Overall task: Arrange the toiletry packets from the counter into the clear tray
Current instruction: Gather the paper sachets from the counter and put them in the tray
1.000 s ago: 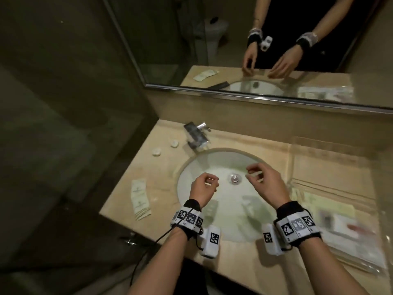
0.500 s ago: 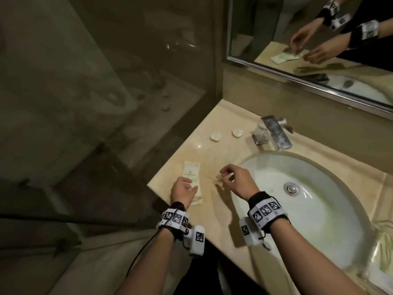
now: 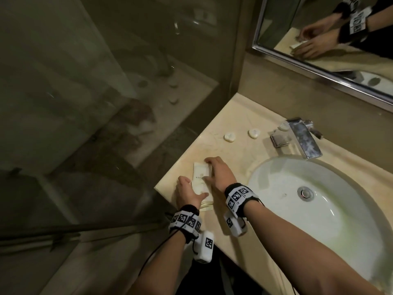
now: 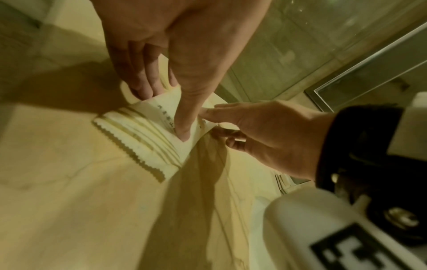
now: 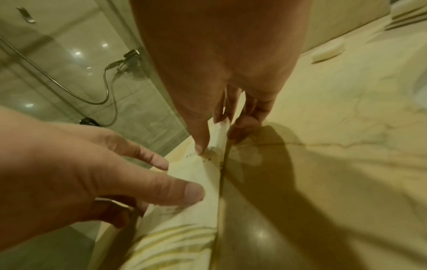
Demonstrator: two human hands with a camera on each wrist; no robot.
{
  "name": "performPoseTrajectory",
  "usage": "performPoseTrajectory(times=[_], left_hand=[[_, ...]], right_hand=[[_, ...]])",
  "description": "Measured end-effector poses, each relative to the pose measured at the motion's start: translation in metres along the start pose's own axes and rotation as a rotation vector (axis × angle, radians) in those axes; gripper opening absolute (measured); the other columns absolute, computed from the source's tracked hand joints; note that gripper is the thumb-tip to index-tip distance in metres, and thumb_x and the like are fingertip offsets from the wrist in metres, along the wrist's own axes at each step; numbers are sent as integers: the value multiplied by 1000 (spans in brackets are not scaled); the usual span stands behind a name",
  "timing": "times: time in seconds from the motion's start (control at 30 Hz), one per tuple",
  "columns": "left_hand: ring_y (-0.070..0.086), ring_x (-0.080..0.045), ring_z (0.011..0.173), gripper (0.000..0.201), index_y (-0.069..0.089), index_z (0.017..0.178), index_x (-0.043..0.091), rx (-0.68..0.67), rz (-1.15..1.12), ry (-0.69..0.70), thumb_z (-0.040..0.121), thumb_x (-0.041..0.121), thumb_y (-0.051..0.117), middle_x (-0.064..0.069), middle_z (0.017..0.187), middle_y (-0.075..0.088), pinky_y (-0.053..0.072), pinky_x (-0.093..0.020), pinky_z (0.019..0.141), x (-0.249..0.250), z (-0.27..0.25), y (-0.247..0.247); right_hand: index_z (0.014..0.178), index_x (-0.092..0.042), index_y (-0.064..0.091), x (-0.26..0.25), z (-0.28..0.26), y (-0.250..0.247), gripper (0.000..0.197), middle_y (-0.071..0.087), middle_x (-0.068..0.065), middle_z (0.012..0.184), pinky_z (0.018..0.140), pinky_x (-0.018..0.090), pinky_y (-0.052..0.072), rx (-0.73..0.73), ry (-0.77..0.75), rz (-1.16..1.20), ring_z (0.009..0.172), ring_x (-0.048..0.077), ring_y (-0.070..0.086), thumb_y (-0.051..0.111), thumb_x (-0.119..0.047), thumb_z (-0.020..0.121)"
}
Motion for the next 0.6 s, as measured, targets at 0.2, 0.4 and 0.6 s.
performPoseTrajectory(times=[0.2, 0.4, 0.6], left_hand=[[62, -27, 93, 61, 38, 94, 22, -50, -38, -1, 60, 16, 88, -4, 103, 62, 51, -37, 81, 1, 1, -3], [64, -28, 98, 42, 53, 98, 16, -55, -132, 45, 67, 13, 82, -9, 105, 68, 53, -40, 90, 12, -7, -4], [66, -23, 100, 35, 64, 107, 13, -131, -184, 179, 76, 24, 76, -6, 107, 71, 53, -41, 94, 39, -24, 10]], right_hand=[[116, -14, 56, -2, 4, 1, 40, 59, 8, 113, 87, 33, 44, 14, 31, 45, 102, 26, 57, 72, -27, 81], [98, -14, 53, 17, -11, -25, 24, 68, 12, 101, 74, 29, 46, 69, 75, 191, 85, 24, 60, 70, -24, 85], [105, -9, 59, 57, -65, -77, 24, 72, 10, 97, 74, 28, 51, 259, 49, 320, 81, 20, 65, 68, -23, 88]])
Point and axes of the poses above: each hand's wrist, its own z-axis towards the middle knuckle, its own y-axis out of the palm, x = y × z, the point moved 2 cm from there along z, towards the middle knuckle
